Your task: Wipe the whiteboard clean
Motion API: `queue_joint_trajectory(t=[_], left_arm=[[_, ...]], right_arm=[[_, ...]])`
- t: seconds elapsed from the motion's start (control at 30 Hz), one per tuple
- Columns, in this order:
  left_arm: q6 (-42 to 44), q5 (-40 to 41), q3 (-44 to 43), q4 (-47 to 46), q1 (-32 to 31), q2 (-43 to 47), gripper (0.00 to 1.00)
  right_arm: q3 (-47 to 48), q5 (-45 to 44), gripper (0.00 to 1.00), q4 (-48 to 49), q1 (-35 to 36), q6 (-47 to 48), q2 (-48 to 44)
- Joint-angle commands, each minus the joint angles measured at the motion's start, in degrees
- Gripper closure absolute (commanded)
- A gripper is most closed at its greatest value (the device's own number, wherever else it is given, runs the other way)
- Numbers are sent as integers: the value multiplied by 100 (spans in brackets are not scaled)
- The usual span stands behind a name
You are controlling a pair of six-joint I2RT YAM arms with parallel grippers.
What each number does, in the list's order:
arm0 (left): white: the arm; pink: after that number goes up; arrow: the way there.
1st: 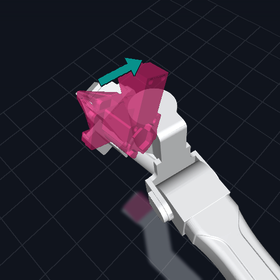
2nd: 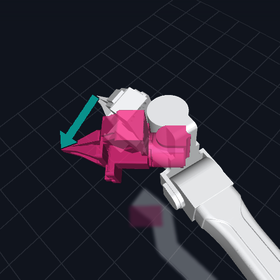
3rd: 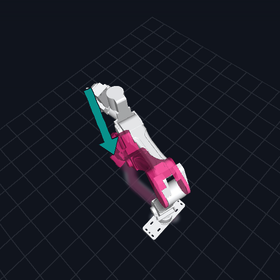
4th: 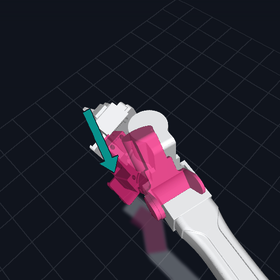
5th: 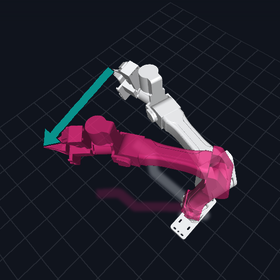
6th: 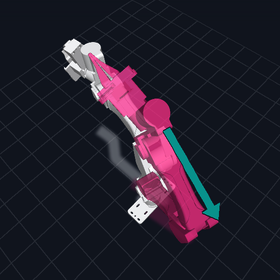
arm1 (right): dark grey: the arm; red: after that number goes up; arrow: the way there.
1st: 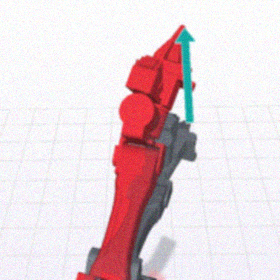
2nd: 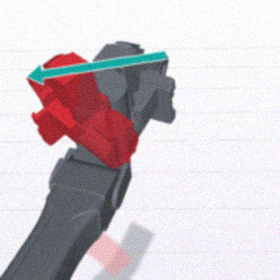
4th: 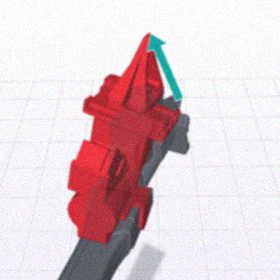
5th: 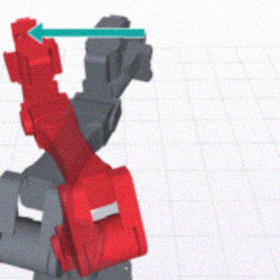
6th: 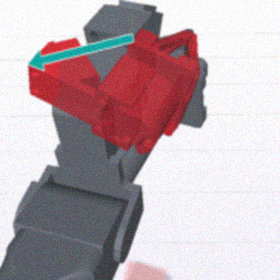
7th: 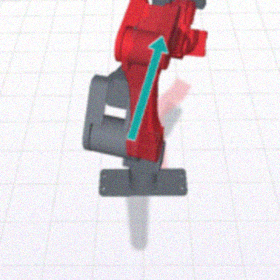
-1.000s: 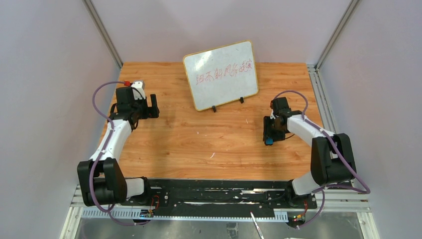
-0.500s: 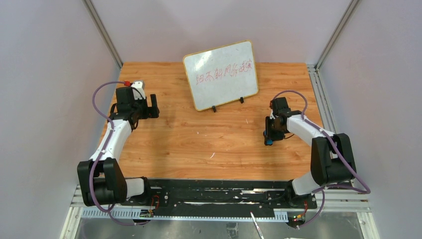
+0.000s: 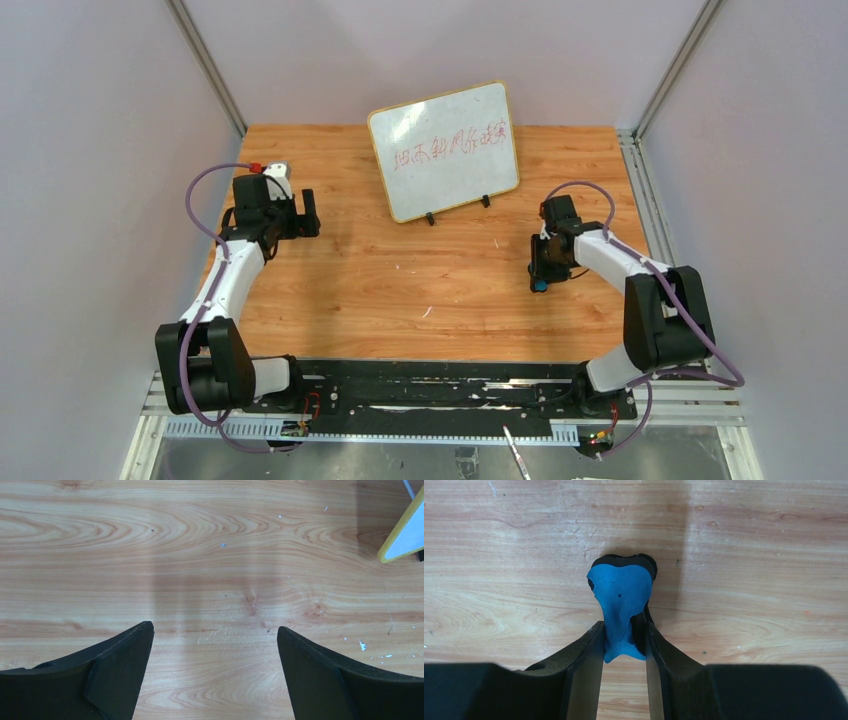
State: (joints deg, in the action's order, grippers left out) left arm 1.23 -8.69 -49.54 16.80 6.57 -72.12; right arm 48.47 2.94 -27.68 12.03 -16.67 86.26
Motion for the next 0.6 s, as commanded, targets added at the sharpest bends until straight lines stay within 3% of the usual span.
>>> queue_joint_trajectory(t=[0.0,0.43,0.57], left_arm=[[8,12,-73,-28,-1,136,2],[16,43,-56,-14,2,174,2],[12,43,-65,-10,-1,159,2]], right_arm=[[103,-109,66,-59,146,-1,198],[162,-101,65,8,204,23,397],[129,-84,69,41,228,22,411]])
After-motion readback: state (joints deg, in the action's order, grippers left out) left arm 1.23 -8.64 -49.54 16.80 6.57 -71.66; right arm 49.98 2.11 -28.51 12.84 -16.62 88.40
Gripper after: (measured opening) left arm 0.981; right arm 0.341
